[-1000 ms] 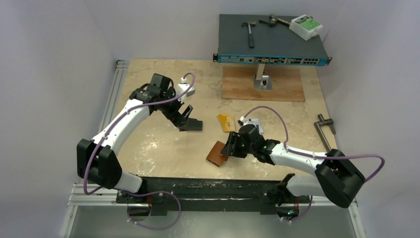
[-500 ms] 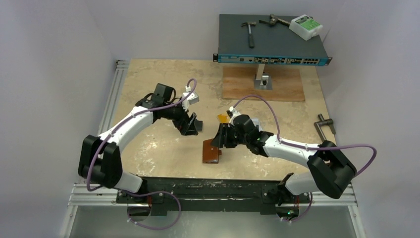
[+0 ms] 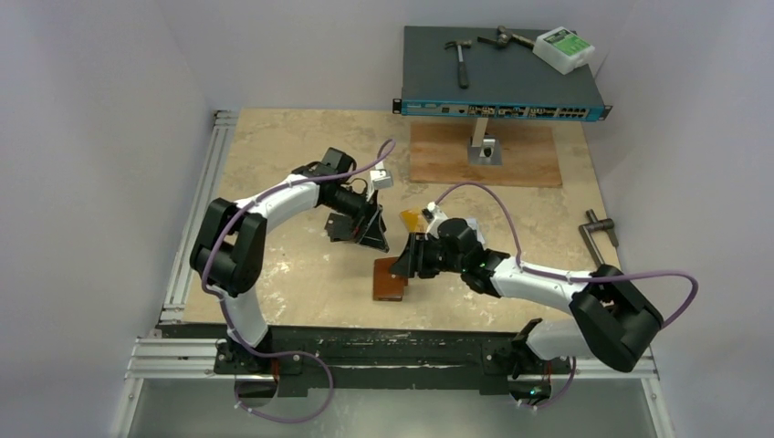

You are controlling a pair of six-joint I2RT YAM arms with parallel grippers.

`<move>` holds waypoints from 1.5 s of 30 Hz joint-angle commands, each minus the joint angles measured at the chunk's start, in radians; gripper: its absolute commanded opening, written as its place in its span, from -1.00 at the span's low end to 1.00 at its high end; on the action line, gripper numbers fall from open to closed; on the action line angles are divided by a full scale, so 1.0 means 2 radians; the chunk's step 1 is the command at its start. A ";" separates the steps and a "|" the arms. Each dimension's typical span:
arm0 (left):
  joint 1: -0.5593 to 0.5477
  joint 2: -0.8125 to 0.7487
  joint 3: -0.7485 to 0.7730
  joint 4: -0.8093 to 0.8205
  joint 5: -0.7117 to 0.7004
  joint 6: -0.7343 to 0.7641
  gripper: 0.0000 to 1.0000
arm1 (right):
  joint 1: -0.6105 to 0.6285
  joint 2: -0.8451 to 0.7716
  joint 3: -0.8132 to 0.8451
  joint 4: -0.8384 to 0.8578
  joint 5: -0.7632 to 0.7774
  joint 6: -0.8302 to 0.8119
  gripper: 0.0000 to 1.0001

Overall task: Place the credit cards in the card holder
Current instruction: Close the card holder at the center of the board.

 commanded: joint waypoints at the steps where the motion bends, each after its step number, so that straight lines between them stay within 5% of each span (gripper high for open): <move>1: -0.001 0.018 0.036 -0.053 0.051 0.089 1.00 | -0.007 -0.035 -0.018 0.009 0.005 0.003 -0.13; 8: -0.006 0.015 0.013 -0.036 0.045 0.087 0.80 | -0.010 -0.039 -0.042 0.009 0.008 -0.001 -0.14; 29: -0.014 0.027 0.004 -0.018 0.033 0.069 0.78 | -0.002 0.023 -0.038 0.109 -0.054 0.005 -0.32; 34: -0.014 0.040 0.009 -0.026 0.043 0.064 0.58 | 0.002 0.044 -0.032 0.116 -0.060 0.000 -0.35; 41: -0.014 0.047 0.013 -0.059 0.056 0.101 0.45 | 0.014 0.046 -0.019 0.093 -0.040 -0.032 -0.83; 45: -0.014 0.051 0.020 -0.078 0.062 0.127 0.45 | 0.015 0.021 -0.003 0.043 -0.040 -0.085 -0.89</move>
